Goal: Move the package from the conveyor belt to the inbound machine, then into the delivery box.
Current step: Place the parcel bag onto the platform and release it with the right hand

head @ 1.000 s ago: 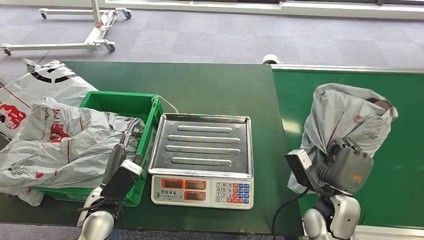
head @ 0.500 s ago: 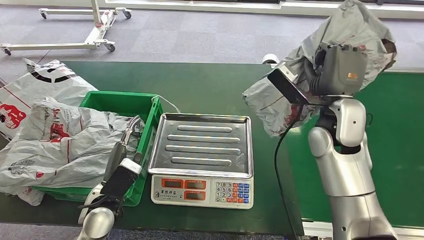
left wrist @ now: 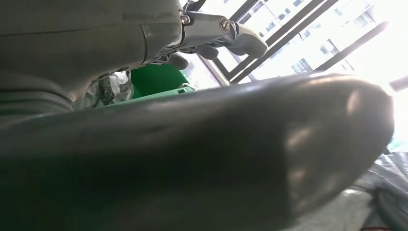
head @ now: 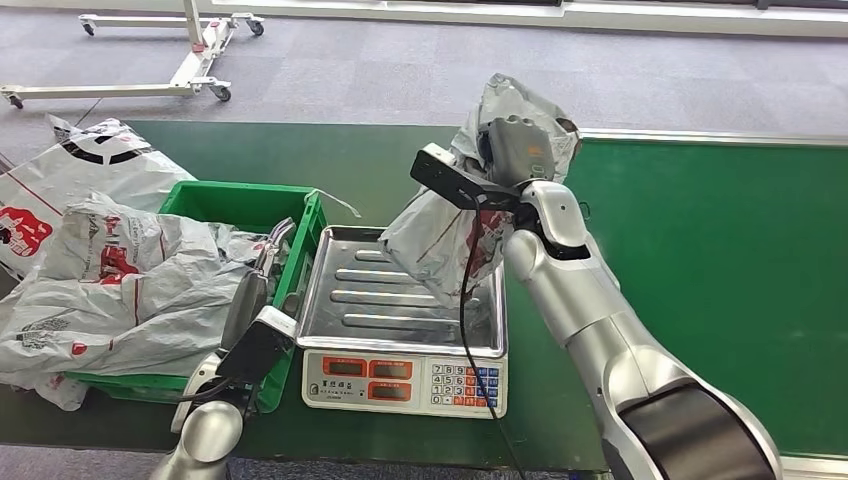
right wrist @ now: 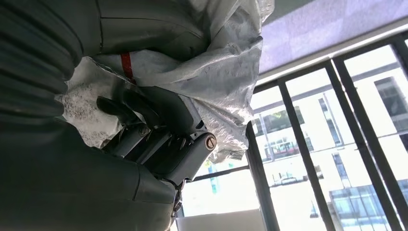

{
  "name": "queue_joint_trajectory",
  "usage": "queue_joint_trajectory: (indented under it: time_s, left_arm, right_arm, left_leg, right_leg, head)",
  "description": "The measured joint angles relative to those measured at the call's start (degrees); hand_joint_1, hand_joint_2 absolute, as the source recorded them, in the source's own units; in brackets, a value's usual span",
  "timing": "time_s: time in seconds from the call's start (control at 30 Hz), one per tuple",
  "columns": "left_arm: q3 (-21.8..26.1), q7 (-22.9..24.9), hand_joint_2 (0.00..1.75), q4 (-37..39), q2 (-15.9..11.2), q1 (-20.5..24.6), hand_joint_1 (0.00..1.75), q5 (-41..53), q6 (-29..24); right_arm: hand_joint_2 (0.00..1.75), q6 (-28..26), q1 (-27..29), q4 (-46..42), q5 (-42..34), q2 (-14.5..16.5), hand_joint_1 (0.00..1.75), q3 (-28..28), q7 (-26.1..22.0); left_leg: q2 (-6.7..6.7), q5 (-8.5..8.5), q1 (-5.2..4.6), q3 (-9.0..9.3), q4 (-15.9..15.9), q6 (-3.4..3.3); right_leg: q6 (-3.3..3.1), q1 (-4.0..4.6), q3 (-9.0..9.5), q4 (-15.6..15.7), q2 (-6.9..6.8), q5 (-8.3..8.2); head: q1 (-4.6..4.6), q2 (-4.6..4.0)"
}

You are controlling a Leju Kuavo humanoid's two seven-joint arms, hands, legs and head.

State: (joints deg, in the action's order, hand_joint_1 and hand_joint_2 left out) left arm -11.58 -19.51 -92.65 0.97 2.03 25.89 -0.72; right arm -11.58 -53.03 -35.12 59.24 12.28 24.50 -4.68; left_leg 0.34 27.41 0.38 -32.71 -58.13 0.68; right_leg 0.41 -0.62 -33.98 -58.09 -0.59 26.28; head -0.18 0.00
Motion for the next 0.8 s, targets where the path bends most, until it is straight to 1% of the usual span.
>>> queue_joint_trajectory:
  time_s: [0.13, 0.23, 0.4, 0.53, 0.8]
  left_arm:
    - [-0.11, 0.01, 0.00, 0.04, -0.13, 0.03, 0.00, 0.01, -0.04]
    - [-0.35, -0.13, 0.00, 0.02, -0.26, 0.04, 0.00, 0.31, -0.07]
    - [-1.72, -0.38, 0.00, -0.16, -0.32, 0.58, 0.00, 1.08, -0.06]
    - [-2.34, -0.05, 0.00, -0.11, -0.30, 2.10, 0.00, 1.19, -0.03]
    - [-2.46, 0.17, 0.00, -0.01, -0.27, 3.15, 0.00, 1.19, -0.01]
  right_arm:
    - [1.75, 0.15, -0.05, 2.12, -0.45, 0.93, 1.75, 0.19, -0.17]
    - [1.75, 1.15, 0.01, 3.12, -1.47, 1.74, 1.75, 0.34, -1.23]
    - [1.75, 2.63, 1.11, 4.00, -3.84, 5.00, 1.75, 1.80, -3.04]
    - [1.75, 4.21, 2.07, 3.63, -8.62, 7.06, 1.75, 4.54, -1.87]
    - [1.75, 4.48, 2.33, 3.19, -10.06, 8.22, 1.75, 7.30, -1.31]
  left_leg:
    - [0.02, 0.00, -0.01, -0.02, -0.01, 0.00]
    - [0.02, 0.00, -0.01, -0.02, -0.01, 0.00]
    - [0.06, 0.00, -0.01, -0.02, 0.00, 0.01]
    - [0.07, -0.02, 0.01, -0.04, 0.00, 0.04]
    - [0.07, -0.02, 0.02, -0.04, 0.00, 0.04]
  right_leg:
    - [0.00, -0.01, 0.00, 0.01, 0.01, 0.00]
    - [0.00, -0.01, -0.01, 0.01, 0.02, -0.01]
    - [-0.02, 0.06, -0.08, 0.01, 0.08, -0.01]
    - [-0.05, 0.13, -0.09, 0.00, 0.08, -0.01]
    - [-0.09, 0.09, -0.10, 0.00, 0.08, -0.04]
  head:
    - [0.01, 0.00]
    - [0.00, 0.00]
    - [-0.01, 0.00]
    - [-0.01, 0.00]
    - [0.01, 0.00]
